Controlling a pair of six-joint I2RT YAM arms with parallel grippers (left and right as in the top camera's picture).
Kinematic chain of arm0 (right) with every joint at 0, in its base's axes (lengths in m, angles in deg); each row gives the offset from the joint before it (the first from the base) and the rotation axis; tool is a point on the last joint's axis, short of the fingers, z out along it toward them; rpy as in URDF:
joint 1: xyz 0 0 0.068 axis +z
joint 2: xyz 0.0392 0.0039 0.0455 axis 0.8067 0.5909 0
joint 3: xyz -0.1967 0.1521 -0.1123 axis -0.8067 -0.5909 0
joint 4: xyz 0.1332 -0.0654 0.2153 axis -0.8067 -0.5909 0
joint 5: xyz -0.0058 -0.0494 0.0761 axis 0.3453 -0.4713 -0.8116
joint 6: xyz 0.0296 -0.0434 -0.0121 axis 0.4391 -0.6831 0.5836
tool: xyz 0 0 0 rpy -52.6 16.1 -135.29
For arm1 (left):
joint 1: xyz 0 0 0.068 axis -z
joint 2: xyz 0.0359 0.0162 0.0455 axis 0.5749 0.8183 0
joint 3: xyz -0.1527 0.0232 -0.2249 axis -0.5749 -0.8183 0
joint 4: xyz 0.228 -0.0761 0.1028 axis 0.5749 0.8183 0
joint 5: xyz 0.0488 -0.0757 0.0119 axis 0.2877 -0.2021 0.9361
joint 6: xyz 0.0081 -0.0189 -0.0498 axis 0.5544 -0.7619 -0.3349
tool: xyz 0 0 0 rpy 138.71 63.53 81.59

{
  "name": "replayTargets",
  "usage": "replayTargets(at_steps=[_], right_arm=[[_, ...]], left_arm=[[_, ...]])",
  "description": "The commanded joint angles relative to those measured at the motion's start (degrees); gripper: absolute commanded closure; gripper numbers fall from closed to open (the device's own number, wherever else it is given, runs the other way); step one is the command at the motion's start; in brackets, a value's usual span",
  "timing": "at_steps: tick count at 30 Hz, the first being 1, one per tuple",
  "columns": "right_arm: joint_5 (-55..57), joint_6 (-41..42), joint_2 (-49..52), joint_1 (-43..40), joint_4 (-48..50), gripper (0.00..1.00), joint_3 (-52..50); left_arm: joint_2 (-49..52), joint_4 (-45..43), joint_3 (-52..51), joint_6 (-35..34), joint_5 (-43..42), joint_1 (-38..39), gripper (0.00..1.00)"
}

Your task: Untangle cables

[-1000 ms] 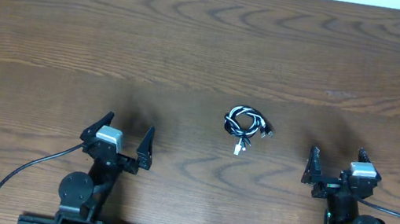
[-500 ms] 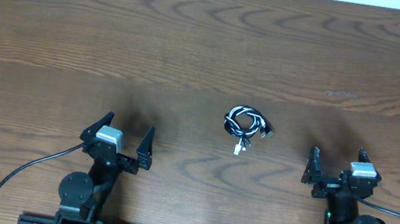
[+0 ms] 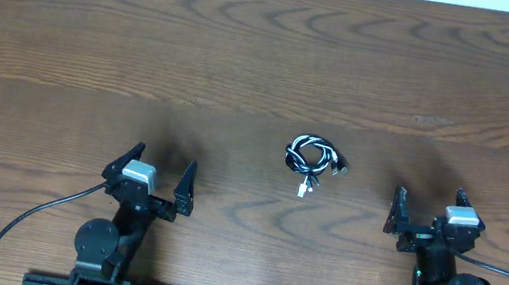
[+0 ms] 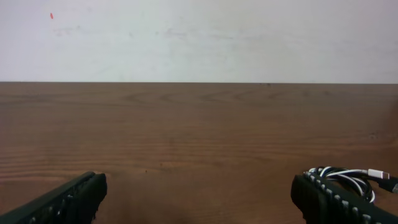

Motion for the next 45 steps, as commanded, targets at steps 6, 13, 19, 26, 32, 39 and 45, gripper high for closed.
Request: replayTargets(at_steps=[6, 13, 19, 26, 32, 39, 45], right_arm=[[-0.37, 0.37, -0.24, 0.5, -0.24, 0.01, -0.07], [-0.37, 0.37, -0.24, 0.5, -0.26, 0.01, -0.07], [-1.01, 0.63, -0.2, 0.5, -0.26, 0.01, -0.07], [-1.01, 7.17, 0.37, 0.5, -1.25, 0.01, 0.42], [-1.01, 13.03, 5.07, 0.5, -7.56, 0.01, 4.09], [-2.58, 14.36, 18.01, 0.5, -14.51, 0.01, 13.99], [-3.19, 14.29, 33.53, 0.5, -22.77, 0.01, 25.86]], left_arm=[[-0.35, 2.34, -0.74, 0.92, -2.16, 0.22, 0.01], [-0.35, 2.14, -0.74, 0.7, -2.43, 0.22, 0.01], [-0.35, 2.16, -0.74, -7.23, -2.6, 0.22, 0.01], [0.11, 5.51, 1.97, -18.21, -2.6, 0.22, 0.01], [6.01, 11.5, 7.06, -18.18, -2.6, 0.22, 0.01], [22.08, 15.61, 18.16, -17.57, -4.57, 0.22, 0.01], [37.83, 23.23, 31.21, -16.17, -7.1, 0.22, 0.01]])
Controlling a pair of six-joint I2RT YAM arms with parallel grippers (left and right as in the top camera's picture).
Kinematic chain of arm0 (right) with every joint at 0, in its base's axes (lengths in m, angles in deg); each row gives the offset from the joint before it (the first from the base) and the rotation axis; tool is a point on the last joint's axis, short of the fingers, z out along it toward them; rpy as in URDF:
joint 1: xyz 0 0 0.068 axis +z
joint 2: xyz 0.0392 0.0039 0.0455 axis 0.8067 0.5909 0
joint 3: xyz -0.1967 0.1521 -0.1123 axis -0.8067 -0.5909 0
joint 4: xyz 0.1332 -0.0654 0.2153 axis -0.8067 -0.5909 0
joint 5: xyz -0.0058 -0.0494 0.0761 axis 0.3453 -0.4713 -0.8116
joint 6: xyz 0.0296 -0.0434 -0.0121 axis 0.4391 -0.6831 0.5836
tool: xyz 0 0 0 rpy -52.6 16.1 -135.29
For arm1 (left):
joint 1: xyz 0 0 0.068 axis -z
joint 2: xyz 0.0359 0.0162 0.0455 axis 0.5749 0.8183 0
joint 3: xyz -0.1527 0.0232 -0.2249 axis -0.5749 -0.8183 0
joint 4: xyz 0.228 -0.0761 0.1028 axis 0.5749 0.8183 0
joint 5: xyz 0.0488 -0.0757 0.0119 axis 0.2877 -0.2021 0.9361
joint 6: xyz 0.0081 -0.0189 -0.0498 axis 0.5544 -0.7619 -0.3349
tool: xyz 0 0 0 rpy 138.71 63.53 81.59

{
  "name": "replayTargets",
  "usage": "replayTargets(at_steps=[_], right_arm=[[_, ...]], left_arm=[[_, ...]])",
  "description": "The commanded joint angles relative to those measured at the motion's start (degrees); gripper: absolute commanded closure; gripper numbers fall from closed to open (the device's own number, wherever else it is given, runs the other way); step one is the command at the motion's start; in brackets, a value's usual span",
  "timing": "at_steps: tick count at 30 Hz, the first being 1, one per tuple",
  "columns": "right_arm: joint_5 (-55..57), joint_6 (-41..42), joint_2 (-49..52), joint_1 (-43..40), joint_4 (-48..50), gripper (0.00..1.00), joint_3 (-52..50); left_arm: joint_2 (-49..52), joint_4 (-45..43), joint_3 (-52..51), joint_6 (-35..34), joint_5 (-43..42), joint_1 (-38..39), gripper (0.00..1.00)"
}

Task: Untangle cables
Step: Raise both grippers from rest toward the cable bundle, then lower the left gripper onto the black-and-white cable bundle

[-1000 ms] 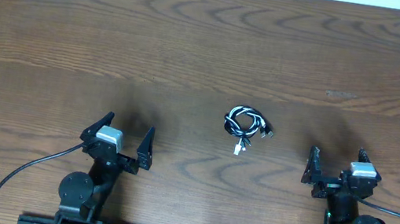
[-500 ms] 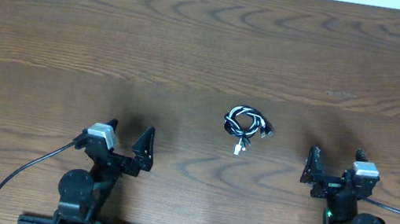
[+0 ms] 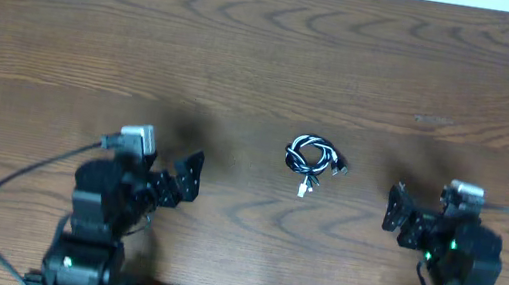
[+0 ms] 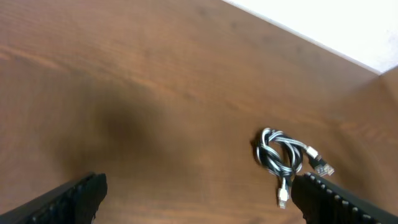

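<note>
A small knot of black and white cables (image 3: 310, 158) lies on the wooden table (image 3: 268, 54) near its middle; the left wrist view shows the same cables (image 4: 283, 154), with a white plug and a dark plug sticking out. My left gripper (image 3: 159, 162) is raised over the table, left of the cables, jaws wide apart and empty. In the left wrist view its fingertips (image 4: 79, 194) frame bare wood. My right gripper (image 3: 423, 210) hangs right of the cables, jaws apart and empty.
The table's far edge meets a white wall. Black supply cords (image 3: 9, 197) trail from both arm bases along the near edge.
Both arms have risen from their rest pose. The left wrist camera has tilted down, and it now looks at the table and the cables from above.
</note>
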Motion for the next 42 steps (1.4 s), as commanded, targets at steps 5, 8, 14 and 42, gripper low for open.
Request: replayTargets(at_steps=[5, 8, 14, 42], right_arm=[[-5.7, -6.03, 18.88, 0.5, -10.95, 0.01, 15.63], [-5.57, -8.96, 26.25, 0.5, -16.33, 0.01, 21.75], [-6.12, -9.01, 35.89, 0.5, -21.03, 0.01, 28.48], [-9.9, -9.07, 37.35, 0.5, -19.23, 0.01, 28.48]], left_arm=[[18.32, 16.11, 16.81, 5.77, -1.99, 0.22, 0.01], [24.81, 25.99, 22.47, 9.97, -1.68, 0.22, 0.01], [30.84, 34.14, 25.03, 9.92, -0.48, 0.17, 0.01], [52.65, 3.8, 32.68, -7.45, 4.2, 18.8, 0.18]])
